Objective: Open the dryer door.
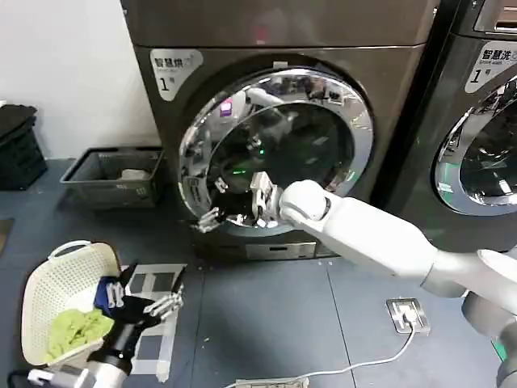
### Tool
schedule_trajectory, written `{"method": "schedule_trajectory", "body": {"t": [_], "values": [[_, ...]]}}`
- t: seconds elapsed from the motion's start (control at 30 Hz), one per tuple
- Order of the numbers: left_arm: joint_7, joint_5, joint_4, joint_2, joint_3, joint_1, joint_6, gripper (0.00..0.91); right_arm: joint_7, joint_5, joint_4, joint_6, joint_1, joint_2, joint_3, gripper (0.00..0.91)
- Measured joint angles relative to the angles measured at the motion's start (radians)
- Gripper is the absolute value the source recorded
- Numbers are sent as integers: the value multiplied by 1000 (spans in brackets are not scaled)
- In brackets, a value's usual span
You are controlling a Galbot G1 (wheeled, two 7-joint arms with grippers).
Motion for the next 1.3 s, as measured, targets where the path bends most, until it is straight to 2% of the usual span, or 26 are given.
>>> {"method": "schedule_trajectory", "body": {"t": [0.63, 1.3], "values": [[4, -62, -5, 32, -11, -32, 24, 907, -92, -17, 142, 82, -24, -154, 3, 907], [13, -220, 8, 170, -44, -123, 73, 907, -279, -13, 318, 203, -122, -404, 91, 907]]}}
